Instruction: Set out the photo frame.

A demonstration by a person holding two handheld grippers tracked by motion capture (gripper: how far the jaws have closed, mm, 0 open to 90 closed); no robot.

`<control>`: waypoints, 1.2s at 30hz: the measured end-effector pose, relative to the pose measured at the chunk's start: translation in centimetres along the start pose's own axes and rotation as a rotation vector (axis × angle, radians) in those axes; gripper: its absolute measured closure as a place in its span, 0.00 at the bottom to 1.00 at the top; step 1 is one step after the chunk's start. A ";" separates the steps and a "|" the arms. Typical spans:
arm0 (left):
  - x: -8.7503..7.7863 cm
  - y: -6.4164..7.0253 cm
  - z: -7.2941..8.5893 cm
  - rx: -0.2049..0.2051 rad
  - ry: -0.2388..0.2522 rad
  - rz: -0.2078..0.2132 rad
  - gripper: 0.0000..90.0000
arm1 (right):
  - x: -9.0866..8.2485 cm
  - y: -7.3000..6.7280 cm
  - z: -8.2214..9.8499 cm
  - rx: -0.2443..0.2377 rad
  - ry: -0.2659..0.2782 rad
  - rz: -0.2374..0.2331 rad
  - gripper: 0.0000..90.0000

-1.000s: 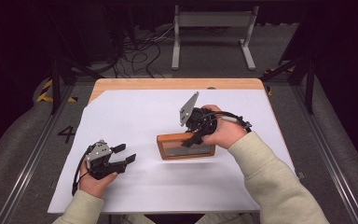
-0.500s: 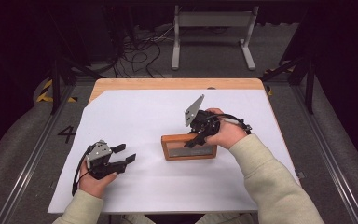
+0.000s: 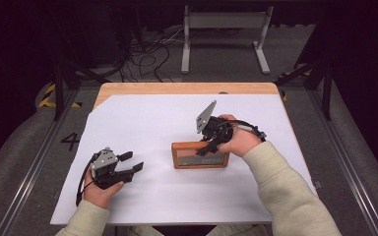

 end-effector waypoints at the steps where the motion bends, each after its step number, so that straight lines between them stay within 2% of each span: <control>1: 0.0 0.0 0.0 0.000 0.000 0.000 0.44 | 0.0 0.0 0.1 0.002 -0.005 -0.001 0.78; 6: 0.0 0.0 0.0 0.000 0.001 -0.003 0.44 | 0.0 0.3 0.2 0.010 0.001 -0.003 0.78; 8: 0.0 0.1 0.1 -0.013 -0.004 0.005 0.44 | 0.0 0.3 0.2 0.012 0.000 0.000 0.78; 9: 0.0 0.0 0.0 0.002 0.001 -0.003 0.44 | -0.1 0.4 0.1 0.013 -0.001 0.003 0.77; 14: 0.1 0.0 0.0 0.006 0.000 -0.003 0.44 | -0.7 0.8 -0.1 0.042 0.023 0.042 0.74; 20: 0.1 0.0 0.0 0.003 0.000 0.001 0.44 | -0.8 1.3 -0.1 0.071 0.028 0.107 0.61; 23: 0.1 0.0 0.0 0.004 0.002 -0.002 0.43 | -0.7 1.6 0.0 0.083 0.026 0.130 0.50; 24: 0.1 -0.1 0.0 0.005 0.002 -0.002 0.43 | -0.7 1.6 0.0 0.100 0.022 0.146 0.45; 27: 0.1 0.0 0.1 -0.003 -0.001 0.002 0.43 | -0.8 1.9 0.0 0.122 0.039 0.167 0.37; 28: 0.1 0.0 0.1 -0.003 -0.001 0.002 0.43 | -0.8 1.9 0.0 0.122 0.039 0.167 0.37; 30: 0.1 0.0 0.1 -0.003 0.001 -0.002 0.43 | -0.8 2.2 0.2 0.148 0.028 0.188 0.29; 34: 0.1 0.0 0.1 0.000 0.000 -0.003 0.43 | -1.0 2.2 0.4 0.178 0.055 0.219 0.20; 36: 0.1 -0.1 0.0 0.004 0.001 -0.004 0.43 | -1.5 2.0 0.4 0.178 0.079 0.237 0.16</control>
Point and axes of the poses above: each handheld gripper's, and its own axes: x roughly forward along the jaws, z roughly out of its underside, y roughly to its right, the point moved 3 cm from there along x, roughly forward along the jaws, and after that the axes turned 3 degrees about x, right-handed, at the moved point
